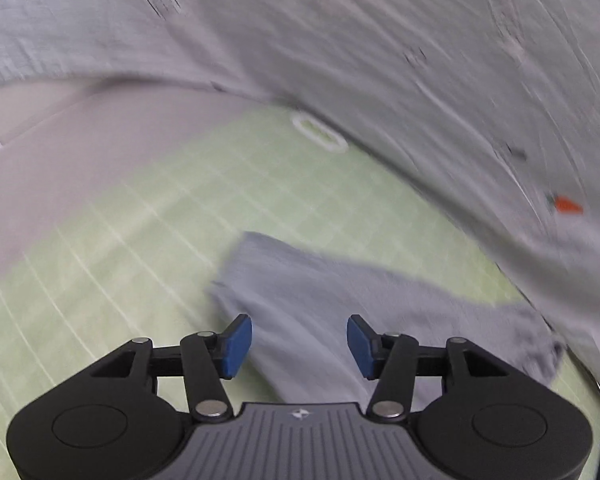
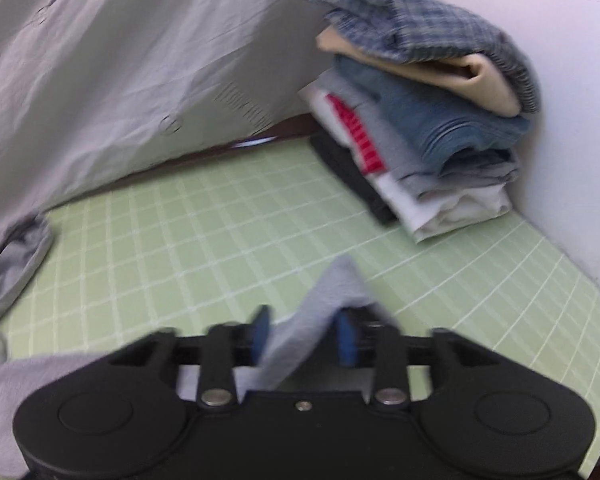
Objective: Fold clothes
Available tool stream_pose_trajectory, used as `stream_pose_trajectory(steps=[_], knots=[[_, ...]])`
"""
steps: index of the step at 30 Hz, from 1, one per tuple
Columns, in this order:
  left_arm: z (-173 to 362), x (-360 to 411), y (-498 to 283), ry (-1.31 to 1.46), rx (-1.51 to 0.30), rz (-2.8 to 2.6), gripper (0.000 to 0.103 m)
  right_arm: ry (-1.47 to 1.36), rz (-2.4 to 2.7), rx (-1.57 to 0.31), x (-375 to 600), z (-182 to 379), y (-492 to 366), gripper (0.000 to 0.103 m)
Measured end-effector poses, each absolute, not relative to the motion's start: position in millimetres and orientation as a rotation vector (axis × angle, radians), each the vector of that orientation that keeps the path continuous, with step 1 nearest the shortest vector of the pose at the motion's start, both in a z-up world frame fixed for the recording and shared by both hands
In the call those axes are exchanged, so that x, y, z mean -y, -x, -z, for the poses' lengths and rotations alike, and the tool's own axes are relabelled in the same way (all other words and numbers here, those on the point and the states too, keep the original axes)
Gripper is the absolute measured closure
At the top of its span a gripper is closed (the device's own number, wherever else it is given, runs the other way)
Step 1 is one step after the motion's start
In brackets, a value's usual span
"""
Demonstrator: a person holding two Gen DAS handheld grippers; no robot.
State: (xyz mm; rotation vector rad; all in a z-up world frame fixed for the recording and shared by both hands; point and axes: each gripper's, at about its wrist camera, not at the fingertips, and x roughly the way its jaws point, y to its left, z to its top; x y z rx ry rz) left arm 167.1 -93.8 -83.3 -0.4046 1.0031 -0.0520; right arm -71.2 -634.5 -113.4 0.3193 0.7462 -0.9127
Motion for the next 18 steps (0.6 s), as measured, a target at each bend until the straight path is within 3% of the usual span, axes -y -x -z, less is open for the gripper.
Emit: stream_pose_trajectory(steps=[4, 10, 14, 18], knots=[[103.2, 141.7, -138.3, 0.395, -1.089, 0.197, 0.047, -0.383, 0.807, -0.816, 600.3, 136.0, 58.1, 0.030], [116.7, 222.1, -119.6, 0.046, -1.064, 0.392, 0.025, -0.376, 0.675, -0.873, 567.9, 147.8, 41.3, 0.025], [129.5, 244.6, -113.9, -0.068, -1.061, 0.458, 0.019, -0.381, 0.666, -0.881, 565.9, 149.5, 41.4, 0.021], [134.1, 257.7, -108.5, -0.091, -1.059, 0.519, 0.020, -0.412, 0.675, -0.910, 568.0, 158.3, 46.5, 0.020]])
